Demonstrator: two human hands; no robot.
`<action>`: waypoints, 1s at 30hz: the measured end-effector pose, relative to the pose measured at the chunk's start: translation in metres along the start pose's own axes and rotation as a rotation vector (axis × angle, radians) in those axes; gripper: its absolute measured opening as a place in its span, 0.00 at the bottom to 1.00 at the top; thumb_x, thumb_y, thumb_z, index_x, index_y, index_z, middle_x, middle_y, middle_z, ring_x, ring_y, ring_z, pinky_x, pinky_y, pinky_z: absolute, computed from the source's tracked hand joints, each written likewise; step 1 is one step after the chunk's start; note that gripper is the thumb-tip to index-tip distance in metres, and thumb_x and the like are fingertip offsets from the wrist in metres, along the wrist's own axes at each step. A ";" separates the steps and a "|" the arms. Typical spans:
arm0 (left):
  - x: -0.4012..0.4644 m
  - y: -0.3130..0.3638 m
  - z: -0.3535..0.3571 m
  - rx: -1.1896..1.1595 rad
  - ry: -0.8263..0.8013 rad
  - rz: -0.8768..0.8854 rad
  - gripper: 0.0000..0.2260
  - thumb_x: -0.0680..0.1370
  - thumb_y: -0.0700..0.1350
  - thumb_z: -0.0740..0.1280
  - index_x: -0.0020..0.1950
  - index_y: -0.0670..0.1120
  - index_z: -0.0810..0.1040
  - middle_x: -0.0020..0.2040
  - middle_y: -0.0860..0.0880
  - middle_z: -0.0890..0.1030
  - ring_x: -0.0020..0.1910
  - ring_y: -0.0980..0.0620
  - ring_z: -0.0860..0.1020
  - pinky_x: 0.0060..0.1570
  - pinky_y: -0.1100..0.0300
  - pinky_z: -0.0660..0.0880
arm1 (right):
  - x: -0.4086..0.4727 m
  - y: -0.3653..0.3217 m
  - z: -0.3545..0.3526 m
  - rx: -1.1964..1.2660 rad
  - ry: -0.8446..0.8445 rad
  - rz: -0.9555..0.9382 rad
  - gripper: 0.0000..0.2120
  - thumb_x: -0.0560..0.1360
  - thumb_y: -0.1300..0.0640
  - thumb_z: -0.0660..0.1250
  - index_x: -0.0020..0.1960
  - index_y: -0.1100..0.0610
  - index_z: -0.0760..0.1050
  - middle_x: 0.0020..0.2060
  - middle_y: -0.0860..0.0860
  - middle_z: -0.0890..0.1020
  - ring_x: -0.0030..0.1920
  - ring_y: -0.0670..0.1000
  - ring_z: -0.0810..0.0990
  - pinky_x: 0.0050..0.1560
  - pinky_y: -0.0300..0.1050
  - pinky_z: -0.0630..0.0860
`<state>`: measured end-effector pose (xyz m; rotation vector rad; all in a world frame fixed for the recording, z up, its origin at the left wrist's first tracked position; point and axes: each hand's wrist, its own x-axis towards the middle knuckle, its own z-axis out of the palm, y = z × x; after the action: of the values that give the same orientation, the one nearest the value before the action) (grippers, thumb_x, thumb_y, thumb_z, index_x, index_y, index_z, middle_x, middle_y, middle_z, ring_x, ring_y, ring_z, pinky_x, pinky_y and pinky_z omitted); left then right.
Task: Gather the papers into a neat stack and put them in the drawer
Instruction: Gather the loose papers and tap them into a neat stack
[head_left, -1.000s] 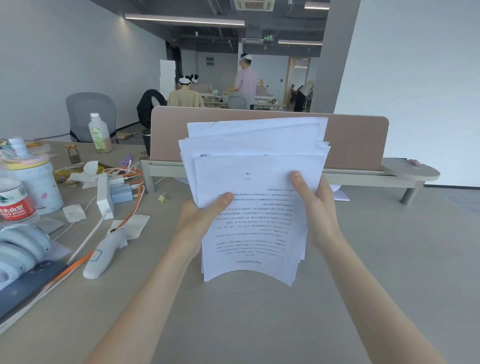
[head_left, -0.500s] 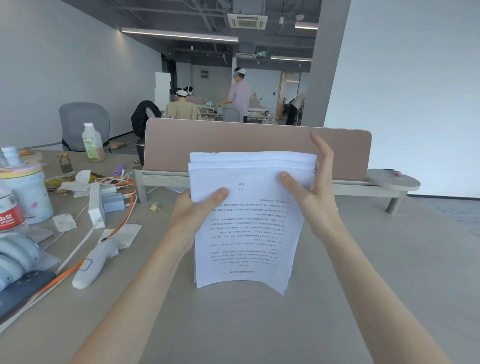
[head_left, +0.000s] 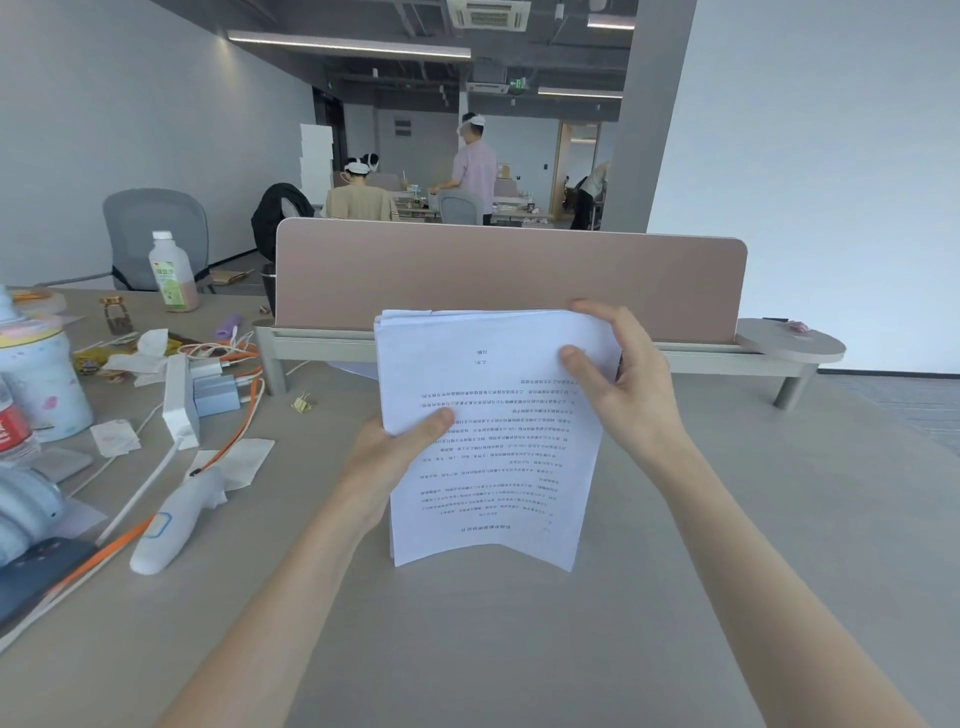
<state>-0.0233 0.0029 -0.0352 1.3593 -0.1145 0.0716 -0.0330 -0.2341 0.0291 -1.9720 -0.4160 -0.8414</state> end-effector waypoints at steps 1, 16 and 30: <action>-0.001 -0.002 0.000 0.005 0.002 -0.005 0.08 0.74 0.44 0.75 0.53 0.49 0.85 0.51 0.49 0.88 0.52 0.48 0.86 0.54 0.50 0.80 | -0.001 -0.002 0.000 0.016 -0.016 0.016 0.21 0.78 0.58 0.69 0.68 0.45 0.70 0.60 0.33 0.77 0.56 0.34 0.76 0.56 0.38 0.72; -0.002 -0.003 0.015 0.041 0.079 0.013 0.03 0.73 0.47 0.76 0.45 0.50 0.85 0.43 0.53 0.89 0.43 0.54 0.87 0.45 0.55 0.82 | -0.034 0.021 0.034 0.355 0.217 0.349 0.09 0.80 0.47 0.67 0.52 0.50 0.69 0.43 0.37 0.81 0.43 0.38 0.81 0.46 0.41 0.78; -0.004 -0.048 0.019 0.125 0.146 -0.044 0.03 0.74 0.51 0.75 0.43 0.53 0.86 0.42 0.57 0.88 0.42 0.58 0.87 0.46 0.56 0.81 | -0.078 0.062 0.058 0.265 0.153 0.545 0.14 0.84 0.49 0.58 0.50 0.59 0.61 0.42 0.44 0.74 0.35 0.34 0.74 0.43 0.45 0.71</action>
<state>-0.0223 -0.0261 -0.0783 1.4761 0.0431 0.1429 -0.0294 -0.2132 -0.0844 -1.6425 0.1001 -0.5462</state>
